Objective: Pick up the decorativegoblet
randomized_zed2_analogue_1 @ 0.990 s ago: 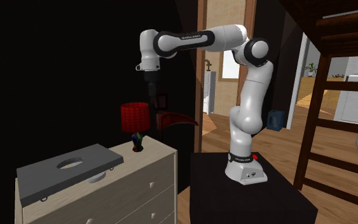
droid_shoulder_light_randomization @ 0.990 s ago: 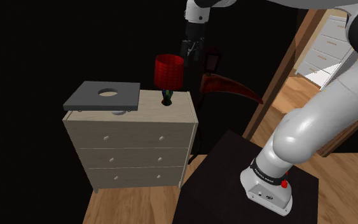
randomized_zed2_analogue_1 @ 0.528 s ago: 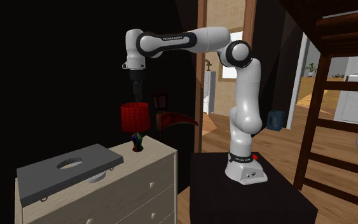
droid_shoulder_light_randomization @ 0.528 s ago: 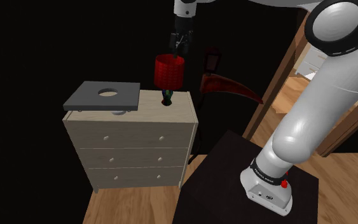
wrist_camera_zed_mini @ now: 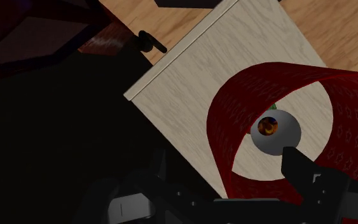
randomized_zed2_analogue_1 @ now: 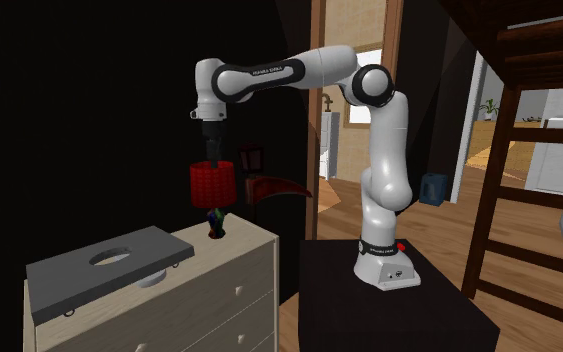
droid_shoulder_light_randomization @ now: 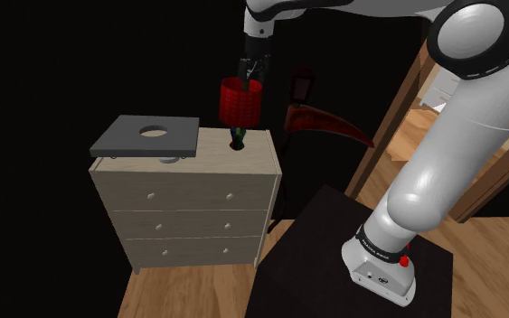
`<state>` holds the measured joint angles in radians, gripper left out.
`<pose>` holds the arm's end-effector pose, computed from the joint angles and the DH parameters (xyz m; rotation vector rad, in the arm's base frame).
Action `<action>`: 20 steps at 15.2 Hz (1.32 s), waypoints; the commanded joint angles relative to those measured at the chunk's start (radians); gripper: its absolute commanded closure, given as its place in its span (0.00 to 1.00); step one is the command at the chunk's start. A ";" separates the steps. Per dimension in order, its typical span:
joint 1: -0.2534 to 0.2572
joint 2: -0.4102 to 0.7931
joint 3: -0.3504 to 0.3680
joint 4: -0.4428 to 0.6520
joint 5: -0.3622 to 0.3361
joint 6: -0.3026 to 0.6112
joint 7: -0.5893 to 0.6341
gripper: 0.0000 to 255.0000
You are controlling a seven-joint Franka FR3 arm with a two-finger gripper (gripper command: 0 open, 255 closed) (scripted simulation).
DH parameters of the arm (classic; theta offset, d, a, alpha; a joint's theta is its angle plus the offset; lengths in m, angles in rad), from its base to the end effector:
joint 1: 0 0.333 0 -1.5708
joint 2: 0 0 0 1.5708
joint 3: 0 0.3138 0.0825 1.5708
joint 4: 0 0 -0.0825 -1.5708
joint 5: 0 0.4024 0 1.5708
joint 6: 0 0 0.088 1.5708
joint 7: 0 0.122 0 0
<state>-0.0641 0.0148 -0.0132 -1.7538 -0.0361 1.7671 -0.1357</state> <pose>0.5837 -0.0489 0.5253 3.1047 0.1017 -0.0082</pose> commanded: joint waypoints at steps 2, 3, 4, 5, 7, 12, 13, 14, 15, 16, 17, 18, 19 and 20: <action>0.000 -0.002 0.000 -0.009 0.000 0.008 0.001 1.00; 0.000 -0.002 0.000 -0.009 0.000 0.008 0.001 1.00; 0.000 -0.002 0.000 -0.009 0.000 0.008 0.001 1.00; 0.000 -0.002 0.000 -0.009 0.000 0.008 0.001 1.00; 0.000 -0.001 0.000 -0.009 0.000 0.008 0.001 1.00; 0.000 -0.001 0.000 0.006 0.000 -0.006 0.001 1.00; 0.001 0.000 0.001 0.020 0.000 -0.020 0.000 1.00; 0.001 0.001 0.001 0.035 0.000 -0.033 0.000 1.00; 0.001 0.002 0.001 0.049 0.000 -0.047 -0.001 1.00; 0.001 0.003 0.001 0.064 0.000 -0.061 -0.001 1.00; 0.001 0.004 0.001 0.079 0.000 -0.075 -0.001 1.00; 0.001 0.006 0.001 0.095 0.001 -0.088 -0.002 1.00; 0.001 0.008 0.001 0.111 0.001 -0.102 -0.002 1.00; 0.001 0.010 0.001 0.127 0.001 -0.116 -0.003 1.00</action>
<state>-0.0634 0.0202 -0.0126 -1.6488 -0.0357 1.6677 -0.1381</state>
